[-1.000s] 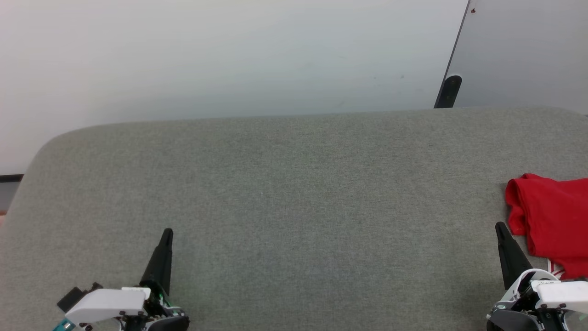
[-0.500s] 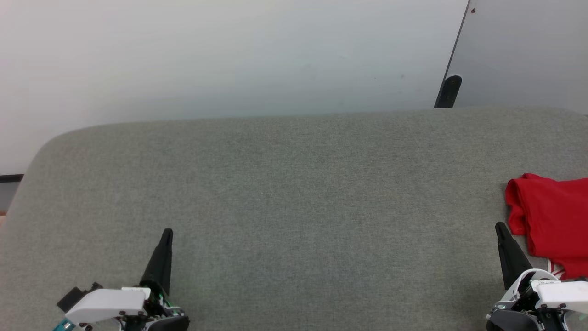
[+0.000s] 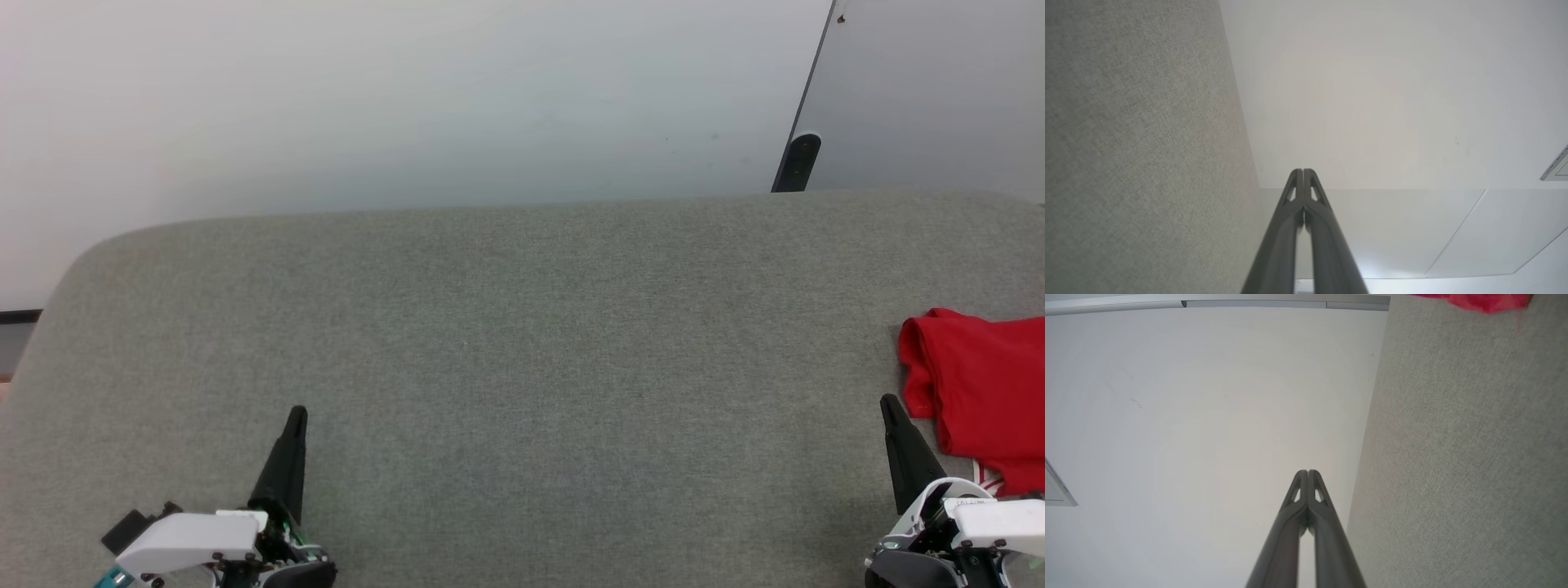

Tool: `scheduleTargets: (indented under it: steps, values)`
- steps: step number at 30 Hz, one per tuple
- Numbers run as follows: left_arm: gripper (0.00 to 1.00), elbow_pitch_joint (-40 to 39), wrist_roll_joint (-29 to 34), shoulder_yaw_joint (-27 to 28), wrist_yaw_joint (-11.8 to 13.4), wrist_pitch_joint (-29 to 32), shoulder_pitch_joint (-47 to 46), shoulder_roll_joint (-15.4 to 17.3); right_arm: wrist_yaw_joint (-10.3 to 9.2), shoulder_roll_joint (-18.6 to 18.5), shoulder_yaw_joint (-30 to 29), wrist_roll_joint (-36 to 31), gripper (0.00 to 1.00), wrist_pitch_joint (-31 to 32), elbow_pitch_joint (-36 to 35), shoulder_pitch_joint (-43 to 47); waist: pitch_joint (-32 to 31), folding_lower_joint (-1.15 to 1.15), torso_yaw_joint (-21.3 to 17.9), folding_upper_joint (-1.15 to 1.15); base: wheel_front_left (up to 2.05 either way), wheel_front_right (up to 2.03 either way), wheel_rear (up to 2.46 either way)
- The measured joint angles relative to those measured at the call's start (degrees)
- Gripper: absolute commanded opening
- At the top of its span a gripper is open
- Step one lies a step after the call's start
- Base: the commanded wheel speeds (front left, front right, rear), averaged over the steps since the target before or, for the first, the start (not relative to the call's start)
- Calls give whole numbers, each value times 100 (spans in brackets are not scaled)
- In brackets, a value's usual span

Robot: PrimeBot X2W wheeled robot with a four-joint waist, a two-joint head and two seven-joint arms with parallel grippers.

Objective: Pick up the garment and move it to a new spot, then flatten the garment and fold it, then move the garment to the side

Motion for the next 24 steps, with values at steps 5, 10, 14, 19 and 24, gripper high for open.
scheduleTargets:
  steps: [5, 10, 14, 19, 24]
  values:
    - [0, 0, 0, 0, 0, 0, 0, -1, 0, 0, 0, 0, 0, 0, 0, 0, 0, 0, 0, 0, 0, 0, 0]
    - [0, 0, 0, 1, 0, 1, 0, -1, 0, 0, 0, 0, 0, 0, 0, 0, 0, 0, 0, 0, 0, 0, 0]
    - [0, 0, 0, 1, 0, 1, 0, -2, 1, 0, 0, 0, 0, 0, 0, 0, 0, 0, 0, 0, 0, 0, 0]
    - [0, 0, 0, 2, 0, 1, 0, -3, 0, 0, 0, 0, 0, 0, 0, 0, 0, 0, 0, 0, 0, 0, 0]
    - [0, 0, 0, 2, 0, 1, 0, -3, 1, 0, -1, -1, 0, 0, 0, 0, 0, 0, 0, 0, 0, 0, 0]
